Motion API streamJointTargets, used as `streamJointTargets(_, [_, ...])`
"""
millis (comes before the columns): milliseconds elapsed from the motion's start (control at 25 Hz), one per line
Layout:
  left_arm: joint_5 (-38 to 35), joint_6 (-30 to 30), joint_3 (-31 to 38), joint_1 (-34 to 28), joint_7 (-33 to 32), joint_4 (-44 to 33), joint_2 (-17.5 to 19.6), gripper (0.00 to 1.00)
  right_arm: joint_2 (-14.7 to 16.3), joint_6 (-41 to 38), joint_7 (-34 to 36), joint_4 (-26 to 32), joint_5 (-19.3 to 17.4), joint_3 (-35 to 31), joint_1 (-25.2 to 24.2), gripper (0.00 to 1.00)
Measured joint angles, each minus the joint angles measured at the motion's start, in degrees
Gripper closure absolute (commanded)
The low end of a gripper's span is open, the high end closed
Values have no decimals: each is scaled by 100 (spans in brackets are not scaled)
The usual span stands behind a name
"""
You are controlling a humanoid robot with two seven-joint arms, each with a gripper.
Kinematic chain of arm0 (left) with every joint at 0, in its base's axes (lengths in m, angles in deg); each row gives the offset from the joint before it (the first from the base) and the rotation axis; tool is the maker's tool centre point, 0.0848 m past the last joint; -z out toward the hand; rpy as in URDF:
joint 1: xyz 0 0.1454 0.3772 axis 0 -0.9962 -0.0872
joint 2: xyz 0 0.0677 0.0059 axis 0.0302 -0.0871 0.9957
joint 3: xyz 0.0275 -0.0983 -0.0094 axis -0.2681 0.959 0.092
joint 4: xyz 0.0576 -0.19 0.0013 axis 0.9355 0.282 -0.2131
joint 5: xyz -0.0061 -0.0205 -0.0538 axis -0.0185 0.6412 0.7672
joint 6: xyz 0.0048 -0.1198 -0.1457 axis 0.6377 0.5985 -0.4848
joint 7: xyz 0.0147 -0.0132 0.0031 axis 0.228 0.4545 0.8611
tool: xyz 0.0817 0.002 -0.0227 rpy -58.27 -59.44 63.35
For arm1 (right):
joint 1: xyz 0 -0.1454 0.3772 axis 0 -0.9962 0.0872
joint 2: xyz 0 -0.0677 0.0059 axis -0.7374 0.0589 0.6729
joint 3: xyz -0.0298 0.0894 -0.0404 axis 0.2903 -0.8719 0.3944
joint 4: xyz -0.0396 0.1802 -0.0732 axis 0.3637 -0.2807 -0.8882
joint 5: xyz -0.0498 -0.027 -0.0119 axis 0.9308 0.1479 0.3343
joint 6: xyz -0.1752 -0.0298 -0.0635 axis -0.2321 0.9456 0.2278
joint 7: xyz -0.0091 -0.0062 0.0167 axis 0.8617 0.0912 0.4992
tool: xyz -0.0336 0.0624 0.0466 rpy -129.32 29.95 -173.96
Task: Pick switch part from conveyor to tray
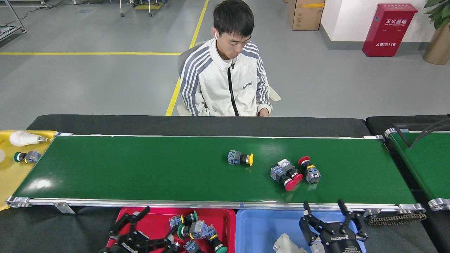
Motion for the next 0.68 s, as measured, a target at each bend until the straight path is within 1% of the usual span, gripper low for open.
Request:
streamJointTargets(120, [42, 306, 315, 12, 0, 251, 0, 0, -5, 95, -30, -55, 11, 209, 144, 0])
streamJointTargets(200, [71, 359, 355, 37, 0, 276, 0, 0, -4, 120, -40, -190, 15, 592, 499, 0])
streamJointTargets(361, [74, 389, 247, 76, 0, 270, 0, 0, -52, 90, -170, -751, 15, 1279, 1186, 0])
streamJointTargets(441, [43, 407, -41, 244, 6, 293, -34, 0, -158, 85, -291, -1045, 15, 1527, 1479, 0])
streamJointTargets(561, [22, 455, -641, 674, 13, 386, -92, 0, -422, 79, -404, -1503, 17, 1707, 1802, 0])
streamJointTargets(681, [16, 654, -1174, 1337, -92, 715, -201, 0, -647, 73, -458, -1933, 22, 1767, 2149, 0])
